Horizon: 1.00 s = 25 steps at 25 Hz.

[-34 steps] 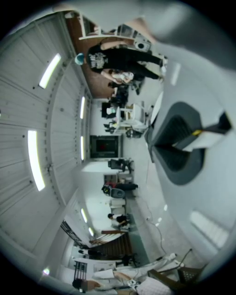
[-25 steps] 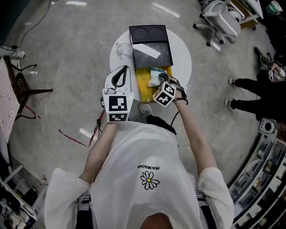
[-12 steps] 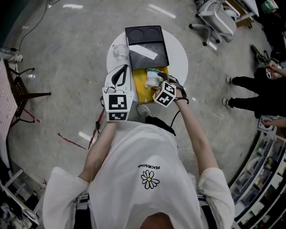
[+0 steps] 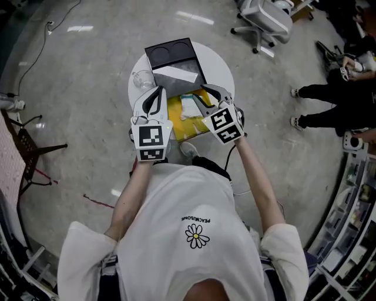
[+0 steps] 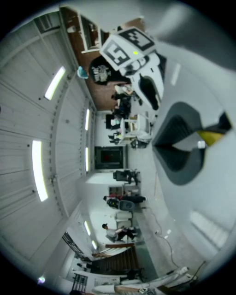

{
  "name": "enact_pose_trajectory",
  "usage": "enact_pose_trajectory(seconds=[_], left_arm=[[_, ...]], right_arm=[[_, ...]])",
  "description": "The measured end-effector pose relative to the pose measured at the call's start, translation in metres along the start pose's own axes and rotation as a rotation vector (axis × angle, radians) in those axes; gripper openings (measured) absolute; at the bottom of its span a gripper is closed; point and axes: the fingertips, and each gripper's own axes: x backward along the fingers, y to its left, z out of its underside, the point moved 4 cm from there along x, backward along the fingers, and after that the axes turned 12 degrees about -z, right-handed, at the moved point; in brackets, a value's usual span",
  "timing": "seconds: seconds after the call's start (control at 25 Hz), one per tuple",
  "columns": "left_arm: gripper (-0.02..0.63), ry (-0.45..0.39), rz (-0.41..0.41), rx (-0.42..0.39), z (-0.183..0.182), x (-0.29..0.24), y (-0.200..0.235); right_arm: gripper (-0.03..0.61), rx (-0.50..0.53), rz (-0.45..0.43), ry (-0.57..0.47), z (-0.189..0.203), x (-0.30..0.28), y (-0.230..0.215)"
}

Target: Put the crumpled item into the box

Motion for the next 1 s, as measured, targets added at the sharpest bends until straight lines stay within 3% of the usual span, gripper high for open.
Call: enact_pose_trajectory(seconds=[0.08, 0.2, 0.4, 0.6, 1.0], left_arm=[[0.002, -0.011, 0.02, -0.009, -0.005, -0.003, -0.007], [0.002, -0.031, 0.046, -0.028, -0.013, -0.005, -0.015], [0.002, -0.07, 0.062, -0.022, -0.024, -0.001, -0.023], [0.002, -0.085, 0.09, -0.01, -0.03, -0.003, -0.029], [0.002, -0.096, 0.091, -0.013, -0.033, -0.002, -0.037]], right_arm=[[0.062, -0.034, 0.063, -0.087, -0.011, 0.018, -0.006], [0.002, -0.076, 0.142, -0.181, -0.023, 0.043, -0.011], [0.0, -0.145, 0.275, -0.264, -0.023, 0.081, -0.009], [0.0, -0.236, 0.462, -0.284, -0.009, 0.105, 0.0], [0.0, -0.38, 0.485, -0.276, 0.027, 0.104, 0.019]])
